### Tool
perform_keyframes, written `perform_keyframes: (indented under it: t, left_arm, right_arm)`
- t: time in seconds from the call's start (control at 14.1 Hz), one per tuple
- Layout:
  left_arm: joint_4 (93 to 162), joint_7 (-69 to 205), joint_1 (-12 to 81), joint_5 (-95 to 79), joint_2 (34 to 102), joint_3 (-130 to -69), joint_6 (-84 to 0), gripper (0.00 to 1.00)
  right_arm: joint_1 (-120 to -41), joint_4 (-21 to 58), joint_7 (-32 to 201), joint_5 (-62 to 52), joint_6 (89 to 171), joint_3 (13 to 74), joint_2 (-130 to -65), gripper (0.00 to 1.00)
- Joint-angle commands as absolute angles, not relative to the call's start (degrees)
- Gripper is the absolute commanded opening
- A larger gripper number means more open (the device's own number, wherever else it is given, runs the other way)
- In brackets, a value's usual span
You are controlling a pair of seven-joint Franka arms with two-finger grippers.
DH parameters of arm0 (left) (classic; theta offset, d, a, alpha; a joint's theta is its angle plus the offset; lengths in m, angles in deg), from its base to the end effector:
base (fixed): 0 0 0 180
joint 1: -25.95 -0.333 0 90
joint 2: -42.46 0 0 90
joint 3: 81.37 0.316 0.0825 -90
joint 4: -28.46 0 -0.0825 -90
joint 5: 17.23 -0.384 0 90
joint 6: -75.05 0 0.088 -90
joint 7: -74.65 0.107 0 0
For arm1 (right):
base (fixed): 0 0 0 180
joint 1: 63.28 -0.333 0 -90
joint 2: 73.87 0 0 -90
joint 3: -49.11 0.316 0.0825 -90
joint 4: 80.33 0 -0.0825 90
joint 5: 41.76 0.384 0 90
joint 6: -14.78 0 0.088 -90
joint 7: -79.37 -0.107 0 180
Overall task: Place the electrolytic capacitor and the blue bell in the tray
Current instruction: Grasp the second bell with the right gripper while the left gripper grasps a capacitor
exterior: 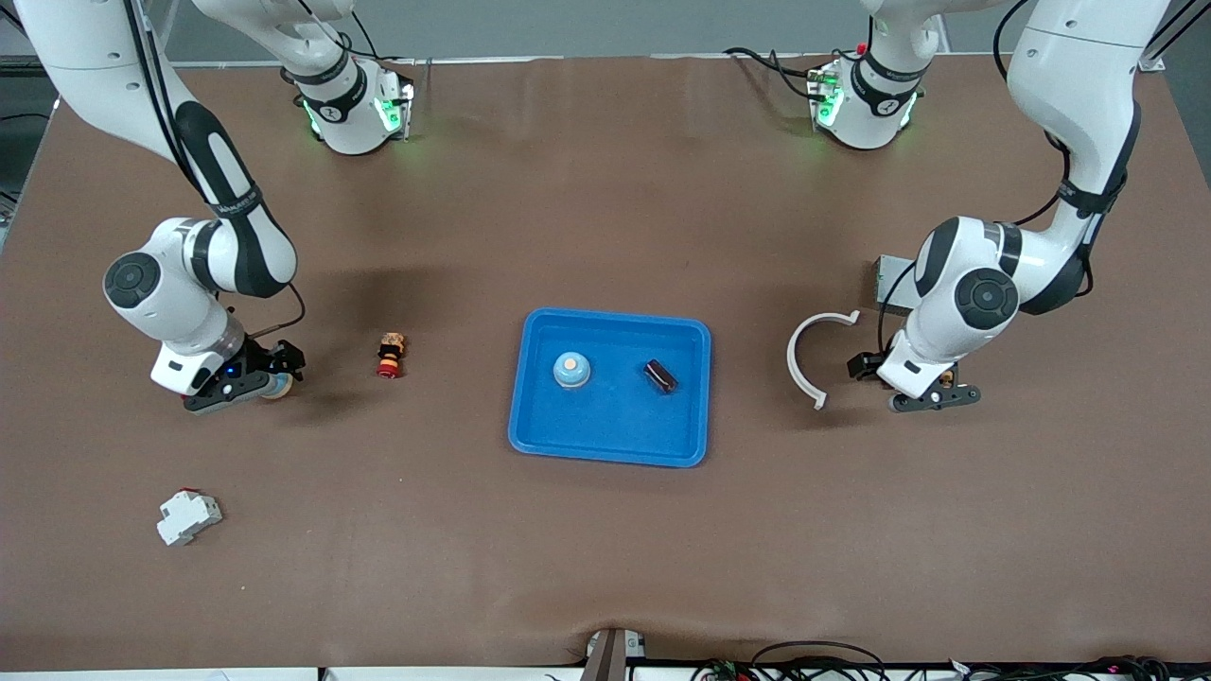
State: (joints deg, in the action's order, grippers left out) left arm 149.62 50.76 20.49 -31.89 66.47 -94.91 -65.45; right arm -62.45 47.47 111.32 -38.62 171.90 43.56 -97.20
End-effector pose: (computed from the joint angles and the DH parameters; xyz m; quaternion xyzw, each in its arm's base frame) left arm 0.5657 -0.0805 0.2127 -0.9981 -0.0447 0.0213 0.0372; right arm 0.5537 -0.0649 0.1979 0.9780 0.2017 0.0483 0.0241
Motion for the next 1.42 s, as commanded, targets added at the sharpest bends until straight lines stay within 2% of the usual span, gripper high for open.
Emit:
perform_keyframes:
  t: [0.0,0.85,0.92,1.0,1.07,1.35]
  left_arm:
    - [149.8,50.4,20.7,-33.6,67.2,-95.1,-65.5,1.0]
    - [149.7,52.3,19.3,-40.6,68.9,-94.6,-65.8,1.0]
    - [149.7,52.3,19.0,-40.7,69.2,-94.7,-66.1,1.0]
    - [149.7,52.3,19.0,-40.7,69.4,-94.7,-66.1,1.0]
    - [149.6,52.3,18.9,-41.0,69.4,-94.7,-66.1,1.0]
    - [149.5,51.9,18.9,-41.0,70.1,-94.8,-66.3,1.0]
  right_arm:
    - [-58.8,48.0,116.4,-37.6,172.8,44.9,-97.9,1.0]
    - [-57.9,48.0,118.0,-34.4,172.7,45.9,-98.9,1.0]
    - [-58.0,48.0,118.0,-34.4,172.7,45.9,-98.9,0.86]
    - [-58.0,48.0,118.0,-34.4,172.7,45.9,-98.9,0.39]
    - [-58.0,48.0,117.4,-34.1,172.6,46.3,-98.9,0.0]
    - [-60.0,47.4,114.6,-31.8,169.8,47.0,-97.4,0.0]
